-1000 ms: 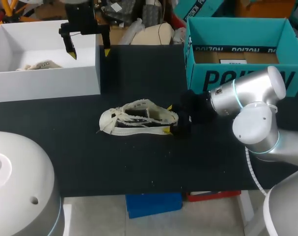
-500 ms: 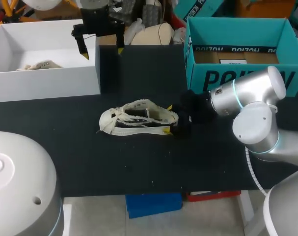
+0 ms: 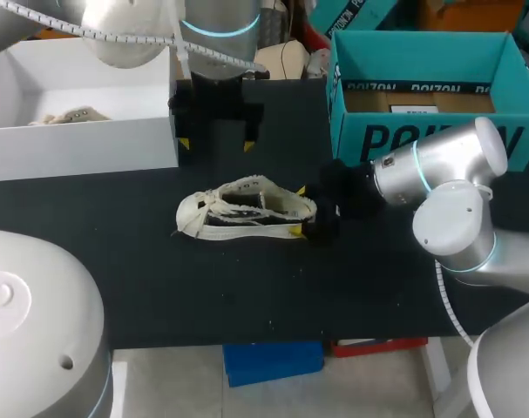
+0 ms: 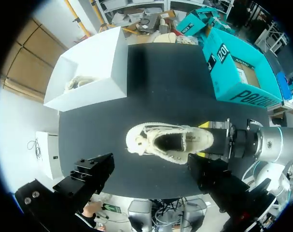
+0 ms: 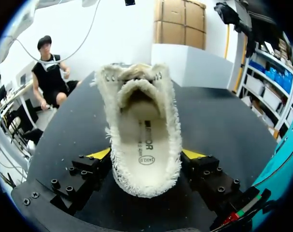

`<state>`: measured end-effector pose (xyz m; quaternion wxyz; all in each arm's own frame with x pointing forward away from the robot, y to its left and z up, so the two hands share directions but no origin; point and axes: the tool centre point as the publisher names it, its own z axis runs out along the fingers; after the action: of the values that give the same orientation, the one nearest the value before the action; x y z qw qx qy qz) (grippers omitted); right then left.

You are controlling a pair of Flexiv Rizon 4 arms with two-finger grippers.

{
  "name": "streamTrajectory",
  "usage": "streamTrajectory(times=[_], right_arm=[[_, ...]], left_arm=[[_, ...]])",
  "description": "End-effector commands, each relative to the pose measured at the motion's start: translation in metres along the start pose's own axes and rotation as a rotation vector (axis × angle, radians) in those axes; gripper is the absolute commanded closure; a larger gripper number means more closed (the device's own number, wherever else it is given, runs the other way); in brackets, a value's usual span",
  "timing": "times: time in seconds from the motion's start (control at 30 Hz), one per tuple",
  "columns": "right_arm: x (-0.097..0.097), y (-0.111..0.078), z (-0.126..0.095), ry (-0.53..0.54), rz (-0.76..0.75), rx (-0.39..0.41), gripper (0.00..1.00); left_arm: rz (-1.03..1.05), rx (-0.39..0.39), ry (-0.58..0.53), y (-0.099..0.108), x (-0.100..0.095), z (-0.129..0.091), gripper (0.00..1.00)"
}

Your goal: Take the shoe out of the shoebox, open the shoe tongue, remove and reinsert the insole, then place the shoe into the shoebox

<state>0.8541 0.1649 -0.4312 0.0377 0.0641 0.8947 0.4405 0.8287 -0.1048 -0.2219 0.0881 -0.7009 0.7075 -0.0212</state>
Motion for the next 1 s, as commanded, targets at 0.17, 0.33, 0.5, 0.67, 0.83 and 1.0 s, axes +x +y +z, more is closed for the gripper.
streamTrajectory(times=[0.17,0.33,0.5,0.67,0.83,1.0], right_arm=[[0.000,0.000,0.001,-0.001,0.001,0.002,1.00],[0.000,0.000,0.001,-0.001,0.001,0.002,1.00],[0.000,0.000,0.001,-0.001,0.001,0.002,1.00],[0.000,0.000,0.001,-0.001,0.001,0.002,1.00],[0.000,0.000,0.001,-0.001,0.001,0.002,1.00],[0.000,0.000,0.001,-0.001,0.001,0.002,1.00]], left_arm=[[0.045,-0.061,-0.074,0.001,0.027,0.036,0.00],[0.070,-0.084,-0.106,0.007,0.037,0.052,0.00],[0.083,-0.090,-0.132,0.010,0.045,0.067,0.00],[0.095,-0.100,-0.171,0.013,0.051,0.083,0.00],[0.108,-0.100,-0.205,0.016,0.055,0.099,0.00],[0.106,-0.094,-0.246,0.015,0.058,0.113,0.00]])
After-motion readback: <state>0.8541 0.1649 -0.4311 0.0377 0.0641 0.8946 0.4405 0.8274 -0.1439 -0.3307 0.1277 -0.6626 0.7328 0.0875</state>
